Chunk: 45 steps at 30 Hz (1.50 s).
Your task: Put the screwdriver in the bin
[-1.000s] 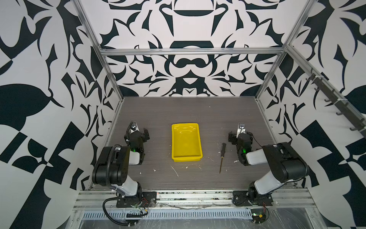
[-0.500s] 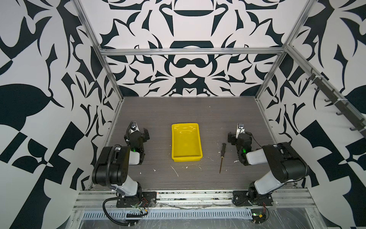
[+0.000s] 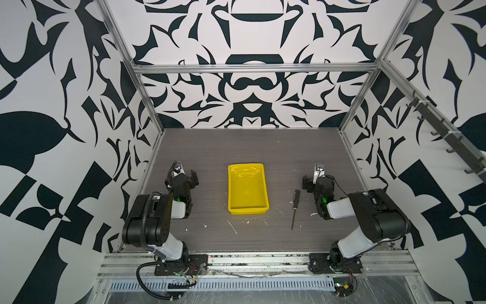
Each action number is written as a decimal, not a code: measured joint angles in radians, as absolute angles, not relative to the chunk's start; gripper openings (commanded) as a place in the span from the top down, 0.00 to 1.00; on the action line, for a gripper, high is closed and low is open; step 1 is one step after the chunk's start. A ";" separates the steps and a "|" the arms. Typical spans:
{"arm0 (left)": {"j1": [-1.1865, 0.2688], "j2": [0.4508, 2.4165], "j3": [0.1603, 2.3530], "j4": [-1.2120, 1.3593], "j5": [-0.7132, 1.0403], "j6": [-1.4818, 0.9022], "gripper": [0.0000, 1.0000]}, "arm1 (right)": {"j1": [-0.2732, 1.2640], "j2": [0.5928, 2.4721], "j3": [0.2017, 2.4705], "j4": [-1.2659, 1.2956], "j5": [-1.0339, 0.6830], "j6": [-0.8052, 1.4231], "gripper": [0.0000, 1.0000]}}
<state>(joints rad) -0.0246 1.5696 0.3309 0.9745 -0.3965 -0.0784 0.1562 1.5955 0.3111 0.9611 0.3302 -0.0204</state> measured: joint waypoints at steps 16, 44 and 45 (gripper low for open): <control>-0.020 1.570 0.331 0.965 -0.387 -0.079 0.01 | 0.156 1.596 0.311 0.961 0.321 -0.026 0.00; -0.126 0.826 0.514 -0.085 -0.080 -0.393 0.01 | 0.156 1.596 0.311 0.961 0.317 -0.026 0.00; -0.128 0.846 0.503 -0.112 -0.061 -0.410 0.01 | 0.157 1.596 0.311 0.961 0.317 -0.026 0.00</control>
<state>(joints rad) -0.1284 0.8463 0.5026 -0.1120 -0.0612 -0.4103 0.1566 1.5955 0.3111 0.9607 0.3168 -0.0261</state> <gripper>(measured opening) 0.993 0.997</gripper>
